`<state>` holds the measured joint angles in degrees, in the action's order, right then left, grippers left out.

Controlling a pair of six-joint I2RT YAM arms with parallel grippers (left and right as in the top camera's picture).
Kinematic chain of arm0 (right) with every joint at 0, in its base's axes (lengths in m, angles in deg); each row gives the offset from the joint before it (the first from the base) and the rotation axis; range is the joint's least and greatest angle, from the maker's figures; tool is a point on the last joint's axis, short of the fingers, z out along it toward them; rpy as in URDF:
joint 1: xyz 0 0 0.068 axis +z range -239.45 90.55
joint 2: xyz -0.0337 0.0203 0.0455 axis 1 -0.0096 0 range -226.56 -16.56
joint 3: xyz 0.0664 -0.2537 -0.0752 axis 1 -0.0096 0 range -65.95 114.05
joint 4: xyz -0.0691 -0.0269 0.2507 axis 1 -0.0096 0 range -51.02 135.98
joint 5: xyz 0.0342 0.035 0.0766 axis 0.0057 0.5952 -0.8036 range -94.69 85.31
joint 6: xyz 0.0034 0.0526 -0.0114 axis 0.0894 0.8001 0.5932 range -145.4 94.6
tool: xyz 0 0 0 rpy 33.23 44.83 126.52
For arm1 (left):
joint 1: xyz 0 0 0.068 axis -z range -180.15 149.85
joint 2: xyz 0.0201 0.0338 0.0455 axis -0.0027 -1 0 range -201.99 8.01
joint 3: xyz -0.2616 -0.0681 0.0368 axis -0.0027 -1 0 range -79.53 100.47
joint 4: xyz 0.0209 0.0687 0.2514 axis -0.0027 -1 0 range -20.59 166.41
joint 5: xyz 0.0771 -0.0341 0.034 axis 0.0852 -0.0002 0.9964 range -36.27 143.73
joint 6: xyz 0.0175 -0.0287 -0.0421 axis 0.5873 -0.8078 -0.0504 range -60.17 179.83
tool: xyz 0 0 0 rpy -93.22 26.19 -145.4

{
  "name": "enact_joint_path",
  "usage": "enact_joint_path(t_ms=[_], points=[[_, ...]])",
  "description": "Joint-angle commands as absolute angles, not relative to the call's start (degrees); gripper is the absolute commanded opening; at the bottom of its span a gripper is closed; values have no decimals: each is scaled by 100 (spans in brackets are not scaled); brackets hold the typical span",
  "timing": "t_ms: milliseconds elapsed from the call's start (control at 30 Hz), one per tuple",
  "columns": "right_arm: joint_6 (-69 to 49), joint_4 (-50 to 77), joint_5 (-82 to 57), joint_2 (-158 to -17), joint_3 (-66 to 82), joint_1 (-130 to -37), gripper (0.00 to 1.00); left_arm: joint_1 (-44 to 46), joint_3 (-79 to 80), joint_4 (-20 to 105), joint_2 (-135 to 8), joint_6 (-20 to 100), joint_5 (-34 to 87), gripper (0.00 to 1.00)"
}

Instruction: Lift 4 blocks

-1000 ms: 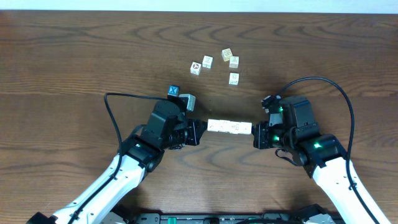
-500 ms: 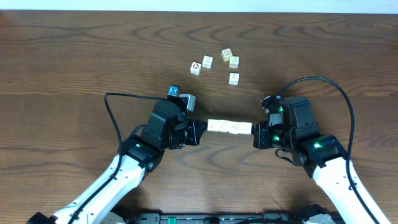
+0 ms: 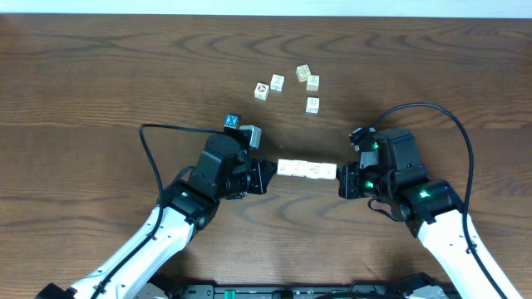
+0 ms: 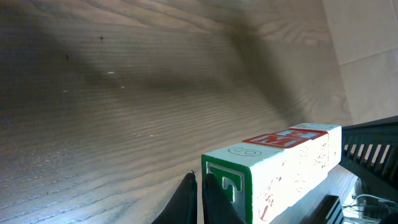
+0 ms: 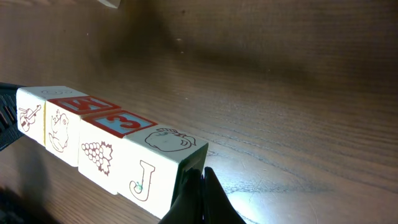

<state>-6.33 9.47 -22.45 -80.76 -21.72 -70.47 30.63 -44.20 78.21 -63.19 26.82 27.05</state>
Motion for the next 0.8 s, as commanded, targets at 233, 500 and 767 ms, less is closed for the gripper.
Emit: enact_joint_path(t_ms=[233, 500, 767], points=[[-699, 1010, -3126, -8032, -1982, -6760, 1, 3207, -4267, 7952, -6271, 2655, 2076, 7], [-701, 975, -3042, -8144, -1982, -6760, 1, 3207, -4267, 7727, -6284, 2658, 2288, 7], [-703, 986, -3018, -8402, -1982, -6760, 1, 3207, -4267, 7690, -6334, 2675, 2294, 7]])
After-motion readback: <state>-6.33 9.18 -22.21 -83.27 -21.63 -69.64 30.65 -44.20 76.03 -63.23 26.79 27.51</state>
